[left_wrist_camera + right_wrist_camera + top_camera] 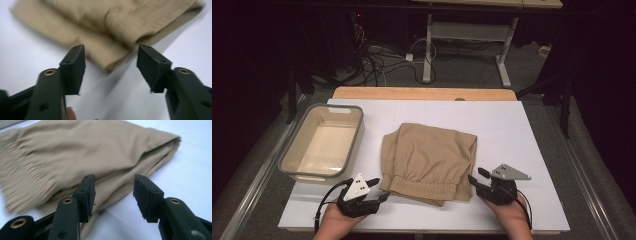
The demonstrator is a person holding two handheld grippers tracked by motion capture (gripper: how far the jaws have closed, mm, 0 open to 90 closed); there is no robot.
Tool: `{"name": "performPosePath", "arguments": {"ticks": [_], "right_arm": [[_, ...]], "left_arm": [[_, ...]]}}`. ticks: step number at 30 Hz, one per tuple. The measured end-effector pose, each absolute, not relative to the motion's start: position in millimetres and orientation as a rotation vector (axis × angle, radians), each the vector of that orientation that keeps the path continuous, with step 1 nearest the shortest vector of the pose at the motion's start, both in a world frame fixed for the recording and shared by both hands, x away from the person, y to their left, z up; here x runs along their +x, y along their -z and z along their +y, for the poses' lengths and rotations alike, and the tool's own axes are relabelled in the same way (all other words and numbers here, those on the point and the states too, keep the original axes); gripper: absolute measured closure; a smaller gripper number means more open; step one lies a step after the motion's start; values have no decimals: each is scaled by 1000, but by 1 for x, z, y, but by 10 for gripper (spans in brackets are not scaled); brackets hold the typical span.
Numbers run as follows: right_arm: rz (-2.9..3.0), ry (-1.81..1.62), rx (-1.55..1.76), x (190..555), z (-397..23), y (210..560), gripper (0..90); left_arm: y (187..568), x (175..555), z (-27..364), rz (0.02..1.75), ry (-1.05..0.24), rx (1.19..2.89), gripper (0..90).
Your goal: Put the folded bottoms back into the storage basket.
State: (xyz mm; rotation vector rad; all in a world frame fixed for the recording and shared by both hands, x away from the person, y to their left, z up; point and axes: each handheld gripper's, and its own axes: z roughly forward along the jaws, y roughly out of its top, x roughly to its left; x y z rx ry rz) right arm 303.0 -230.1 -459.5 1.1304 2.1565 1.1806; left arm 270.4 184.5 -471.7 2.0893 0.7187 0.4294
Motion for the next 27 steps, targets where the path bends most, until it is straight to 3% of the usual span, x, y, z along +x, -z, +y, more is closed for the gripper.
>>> {"name": "performPosePath", "arguments": {"ticks": [6,7,9,12,15,17,20,22,24,27], "right_arm": [[2179,-1166,1114,292,-227,466,536],[2183,-1164,1125,292,-224,467,535],[2191,-1152,1112,292,-222,469,536],[2215,-1127,1094,293,-217,472,535],[2213,-1125,1098,294,-216,473,535],[2217,-1120,1097,295,-215,473,535],[2220,-1116,1095,293,-215,475,530],[2223,-1111,1086,291,-217,475,527],[2223,-1109,1099,291,-220,475,519],[2213,-1101,1126,292,-225,475,468]], "left_arm": [[473,287,160,748,-386,2112,424],[476,290,159,773,-365,2121,526],[480,291,159,778,-337,2117,559],[481,289,165,776,-344,2078,719],[475,290,175,808,-399,2034,730],[477,294,183,856,-384,2029,709],[482,289,192,914,-368,2064,442],[484,287,194,936,-366,2098,325],[485,291,191,963,-333,2140,303],[486,291,185,954,-340,2197,356]]}}
